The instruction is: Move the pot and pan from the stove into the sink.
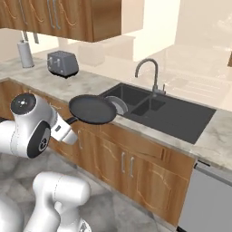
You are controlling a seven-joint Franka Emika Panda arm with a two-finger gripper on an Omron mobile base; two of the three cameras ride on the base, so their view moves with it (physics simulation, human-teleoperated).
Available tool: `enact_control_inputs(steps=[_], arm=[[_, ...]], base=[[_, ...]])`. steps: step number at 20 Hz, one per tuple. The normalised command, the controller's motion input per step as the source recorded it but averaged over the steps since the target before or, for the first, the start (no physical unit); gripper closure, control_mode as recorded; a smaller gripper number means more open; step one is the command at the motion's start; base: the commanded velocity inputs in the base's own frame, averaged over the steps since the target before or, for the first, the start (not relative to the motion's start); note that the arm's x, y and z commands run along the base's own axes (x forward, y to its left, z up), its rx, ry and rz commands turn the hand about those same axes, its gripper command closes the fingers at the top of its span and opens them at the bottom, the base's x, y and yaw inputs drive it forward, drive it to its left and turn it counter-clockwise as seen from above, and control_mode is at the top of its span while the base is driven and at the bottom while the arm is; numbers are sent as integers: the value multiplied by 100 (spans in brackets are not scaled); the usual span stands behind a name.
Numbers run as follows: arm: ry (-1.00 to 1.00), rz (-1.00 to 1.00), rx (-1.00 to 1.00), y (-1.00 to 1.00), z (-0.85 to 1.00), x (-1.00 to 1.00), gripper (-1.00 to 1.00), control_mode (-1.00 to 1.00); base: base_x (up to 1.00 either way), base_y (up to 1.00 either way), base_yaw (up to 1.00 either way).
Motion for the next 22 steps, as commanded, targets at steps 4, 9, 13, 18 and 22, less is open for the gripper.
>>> enact_control_inputs(steps=[4,9,13,18,22], arm=[[0,0,0,0,0,0,100,100],[0,0,0,0,0,0,100,100],[0,0,0,0,0,0,100,100],[0,0,0,0,0,0,100,100],[0,0,0,0,0,0,100,100]], base=[[0,0,-20],[1,5,-1],[9,53,-16],[10,69,-22],[5,71,-19]])
